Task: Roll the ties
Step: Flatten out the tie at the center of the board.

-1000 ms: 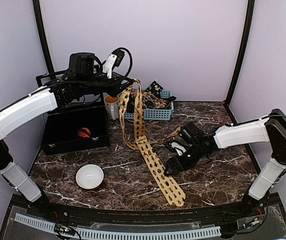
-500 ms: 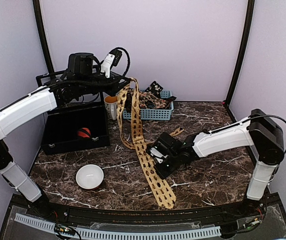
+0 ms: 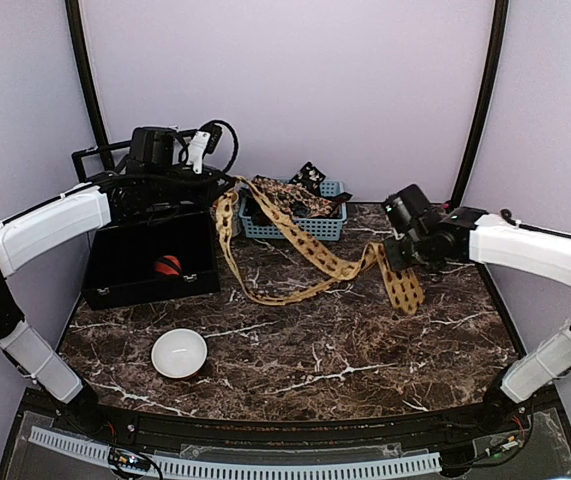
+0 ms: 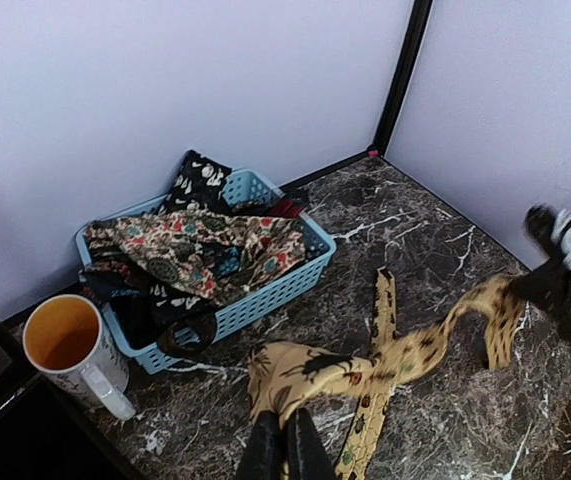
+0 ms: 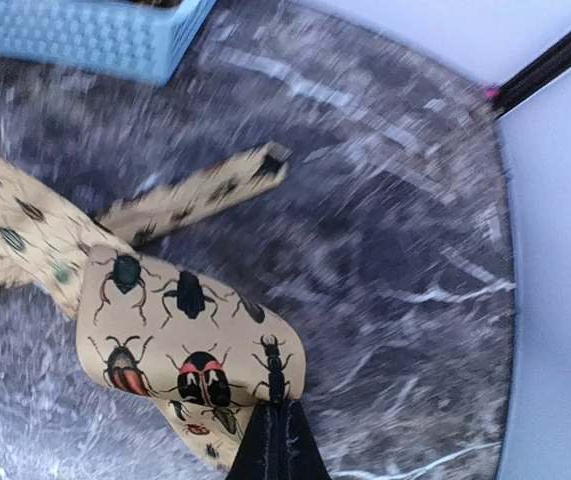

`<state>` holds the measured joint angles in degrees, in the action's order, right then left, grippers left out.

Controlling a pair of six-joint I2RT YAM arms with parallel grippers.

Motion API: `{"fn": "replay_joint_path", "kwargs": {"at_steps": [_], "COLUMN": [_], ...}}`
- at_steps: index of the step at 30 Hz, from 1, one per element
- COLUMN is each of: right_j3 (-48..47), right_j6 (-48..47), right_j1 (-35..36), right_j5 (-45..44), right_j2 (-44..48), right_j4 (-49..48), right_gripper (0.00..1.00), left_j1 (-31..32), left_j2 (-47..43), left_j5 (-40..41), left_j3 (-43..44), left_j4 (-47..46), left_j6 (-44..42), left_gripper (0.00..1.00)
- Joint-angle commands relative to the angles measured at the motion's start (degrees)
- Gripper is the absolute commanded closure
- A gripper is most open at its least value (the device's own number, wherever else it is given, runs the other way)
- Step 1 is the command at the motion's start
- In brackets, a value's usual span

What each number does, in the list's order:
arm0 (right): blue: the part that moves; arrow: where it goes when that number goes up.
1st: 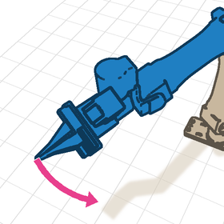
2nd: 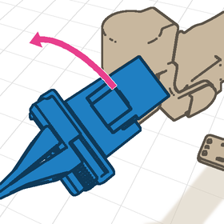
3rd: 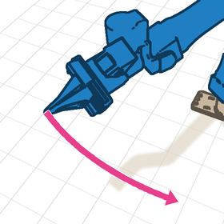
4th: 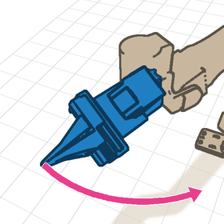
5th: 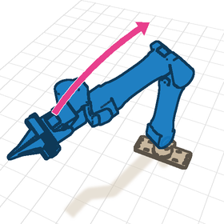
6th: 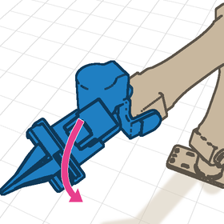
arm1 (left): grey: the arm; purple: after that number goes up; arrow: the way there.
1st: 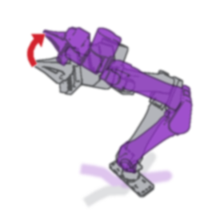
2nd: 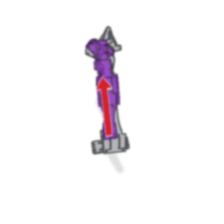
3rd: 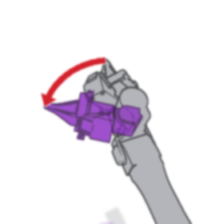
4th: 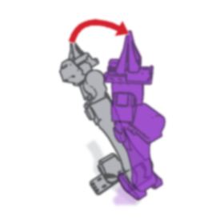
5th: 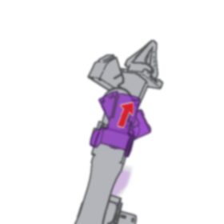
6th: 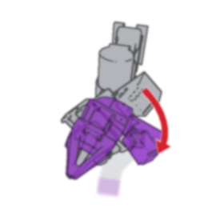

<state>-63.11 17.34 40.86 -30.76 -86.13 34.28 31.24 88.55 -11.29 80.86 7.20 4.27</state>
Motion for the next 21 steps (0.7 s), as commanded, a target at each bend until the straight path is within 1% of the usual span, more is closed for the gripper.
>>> {"fn": "replay_joint_path", "kwargs": {"at_steps": [1, 2, 5, 7, 10, 12, 14, 16, 19, 21], "right_j3": [2.82, 5.94, 14.2, 18.78, 24.74, 26.78, 28.25, 29.45, 30.22, 30.39], "right_j6": [-13.19, -15.78, -18.07, -19.08, -24.95, -27.71, -29.5, -30.13, -29.31, -29.07], "right_j1": [-0.52, -0.5, -0.8, -1.2, -1.42, -1.39, -1.28, -0.45, 0.05, 0.83], "right_j5": [-10.84, -11.64, -16.78, -19.77, -20.77, -20.96, -20.9, -20.78, -21.89, -22.71], "right_j2": [11.0, 12.76, 15.57, 16.35, 16.81, 14.28, 10.92, 9.45, 5.85, 4.47], "right_j4": [-8.22, -10.18, -11.26, -12.55, -20.4, -22.64, -24.76, -27.58, -28.36, -29.87], "right_gripper": [1.0, 1.0, 1.0, 1.0, 1.0, 1.0, 1.0, 1.0, 1.0, 1.0], "left_j1": [-2.3, -3.29, -7.92, -10.62, -11.2, -11.27, -11.21, -11.33, -12.58, -14.71], "left_j2": [-4.77, -5.41, -8.09, -10.21, -9.71, -8.5, -7.61, -7.83, -9.59, -10.94], "left_j5": [1.58, 2.52, 2.9, 0.62, -1.91, -2.34, 0.55, 5.06, 13.51, 15.35], "left_j3": [-4.96, -6.58, -11.01, -13.8, -13.74, -13.15, -13.28, -14.72, -18.85, -21.89], "left_j4": [-0.66, -0.46, -1.41, -2.34, 2.7, 7.49, 10.71, 11.22, 7.63, 4.26], "left_j6": [-1.92, -2.66, -2.98, -3.95, -10.92, -15.18, -18.03, -19.65, -19.88, -18.55], "left_gripper": [1.0, 1.0, 1.0, 1.0, 1.0, 1.0, 1.0, 1.0, 1.0, 1.0]}}
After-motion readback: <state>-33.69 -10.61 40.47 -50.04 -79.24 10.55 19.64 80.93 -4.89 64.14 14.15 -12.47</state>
